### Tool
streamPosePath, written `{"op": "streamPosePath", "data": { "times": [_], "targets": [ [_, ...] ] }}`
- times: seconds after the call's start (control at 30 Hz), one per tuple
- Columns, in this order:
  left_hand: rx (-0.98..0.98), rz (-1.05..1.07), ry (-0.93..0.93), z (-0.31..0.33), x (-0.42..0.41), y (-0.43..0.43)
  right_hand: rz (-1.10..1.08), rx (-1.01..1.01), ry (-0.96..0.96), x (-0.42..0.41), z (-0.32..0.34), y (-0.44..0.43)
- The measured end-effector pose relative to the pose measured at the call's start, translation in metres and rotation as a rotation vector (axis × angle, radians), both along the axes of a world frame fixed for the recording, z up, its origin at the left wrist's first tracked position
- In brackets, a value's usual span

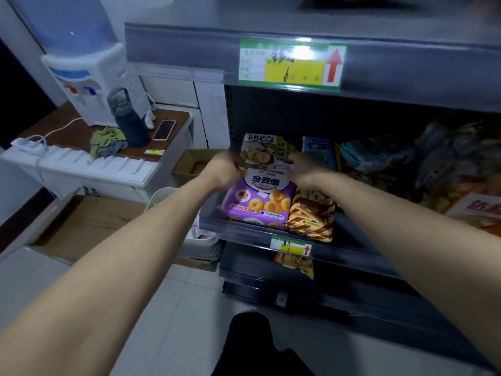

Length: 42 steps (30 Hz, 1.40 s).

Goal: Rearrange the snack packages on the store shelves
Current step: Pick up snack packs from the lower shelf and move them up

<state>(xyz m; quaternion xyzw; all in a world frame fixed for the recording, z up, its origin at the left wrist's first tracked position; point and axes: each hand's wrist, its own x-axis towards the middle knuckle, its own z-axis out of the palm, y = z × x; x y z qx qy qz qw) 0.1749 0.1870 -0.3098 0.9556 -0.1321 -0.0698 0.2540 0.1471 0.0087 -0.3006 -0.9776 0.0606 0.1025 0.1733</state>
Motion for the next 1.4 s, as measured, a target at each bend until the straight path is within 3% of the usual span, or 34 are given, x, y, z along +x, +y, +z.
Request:
{"op": "streamPosePath", "data": {
  "times": [0.47, 0.7, 0.87, 1.13, 1.4],
  "targets": [
    [0.021, -0.039, 0.005, -0.055, 0.071, -0.013, -0.141, 0.042, -0.067, 0.053, -0.051, 0.002],
    [-0.239, 0.136, 0.158, -0.069, 0.085, -0.016, -0.297, 0.109, -0.035, 0.068, -0.055, 0.012],
    [-0.292, 0.208, 0.187, -0.076, 0.087, -0.019, -0.361, 0.144, -0.038, 0.071, -0.062, 0.019],
    [-0.365, 0.266, 0.210, -0.075, 0.090, -0.013, -0.482, 0.177, -0.005, 0.081, -0.066, 0.034],
    [-0.486, 0.306, 0.109, -0.065, 0.091, -0.006, -0.523, 0.365, -0.085, 0.080, -0.042, 0.027]
  ]
}}
